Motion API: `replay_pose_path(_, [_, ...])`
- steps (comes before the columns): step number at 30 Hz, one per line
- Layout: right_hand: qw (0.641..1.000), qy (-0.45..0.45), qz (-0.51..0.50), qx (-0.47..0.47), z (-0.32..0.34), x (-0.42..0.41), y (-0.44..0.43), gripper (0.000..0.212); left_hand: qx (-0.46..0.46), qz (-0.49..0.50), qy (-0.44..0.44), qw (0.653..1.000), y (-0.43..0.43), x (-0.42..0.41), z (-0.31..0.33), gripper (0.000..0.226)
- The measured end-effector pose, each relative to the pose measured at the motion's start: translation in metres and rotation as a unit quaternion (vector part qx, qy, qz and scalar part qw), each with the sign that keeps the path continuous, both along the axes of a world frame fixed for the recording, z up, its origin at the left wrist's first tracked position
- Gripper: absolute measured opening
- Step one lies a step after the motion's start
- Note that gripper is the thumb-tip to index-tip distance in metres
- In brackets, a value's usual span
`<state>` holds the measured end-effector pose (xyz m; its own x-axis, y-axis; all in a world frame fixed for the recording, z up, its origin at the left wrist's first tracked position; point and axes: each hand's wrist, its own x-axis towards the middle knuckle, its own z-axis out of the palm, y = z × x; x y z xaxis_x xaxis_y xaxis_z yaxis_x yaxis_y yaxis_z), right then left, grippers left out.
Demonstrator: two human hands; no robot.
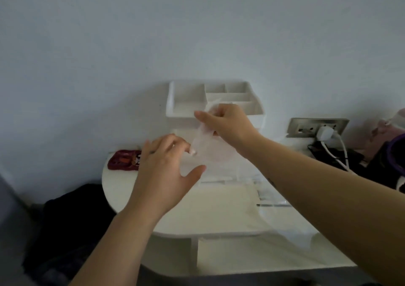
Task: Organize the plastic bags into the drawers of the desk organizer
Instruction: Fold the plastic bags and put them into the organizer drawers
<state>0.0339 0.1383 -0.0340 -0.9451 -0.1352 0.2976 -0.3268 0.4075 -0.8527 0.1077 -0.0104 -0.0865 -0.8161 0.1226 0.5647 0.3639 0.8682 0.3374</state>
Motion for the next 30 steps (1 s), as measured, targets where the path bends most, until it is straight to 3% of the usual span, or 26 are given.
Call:
replay_pose_path(6, [0.989,0.002,0.041,0.143,-0.011,0.001,-0.015,0.055,0.083,0.001,-0.011,0.996,-0.009,0.0,-0.009,0.073])
replay_pose_path(9, [0.976,-0.035,0.099,0.193,-0.011,0.005,-0.013,0.05,0.087,-0.007,-0.029,0.996,-0.014,0.0,-0.013,0.081])
replay_pose_path(12, [0.963,-0.057,0.135,0.226,-0.006,0.008,-0.002,0.044,0.053,-0.009,-0.046,0.998,-0.015,0.0,-0.013,0.072])
replay_pose_path(15, [0.948,-0.015,0.107,0.299,-0.001,0.011,0.012,0.036,0.017,0.013,-0.09,0.996,-0.015,-0.001,-0.01,0.067])
replay_pose_path(19, [0.875,0.023,0.063,0.479,0.001,0.015,0.024,0.032,-0.052,0.039,-0.077,0.995,-0.011,-0.003,0.0,0.063])
replay_pose_path(25, [0.82,-0.053,0.098,0.561,-0.002,0.006,0.032,0.054,-0.071,-0.044,-0.078,0.993,0.007,-0.017,0.041,0.045])
replay_pose_path(29, [0.815,-0.047,0.111,0.567,-0.004,-0.003,0.034,0.057,-0.232,-0.043,-0.198,0.951,0.024,-0.048,0.051,0.022])
replay_pose_path(30, [0.813,-0.048,0.115,0.568,-0.005,-0.004,0.035,0.056,-0.259,-0.039,-0.241,0.934,0.027,-0.055,0.049,0.025])
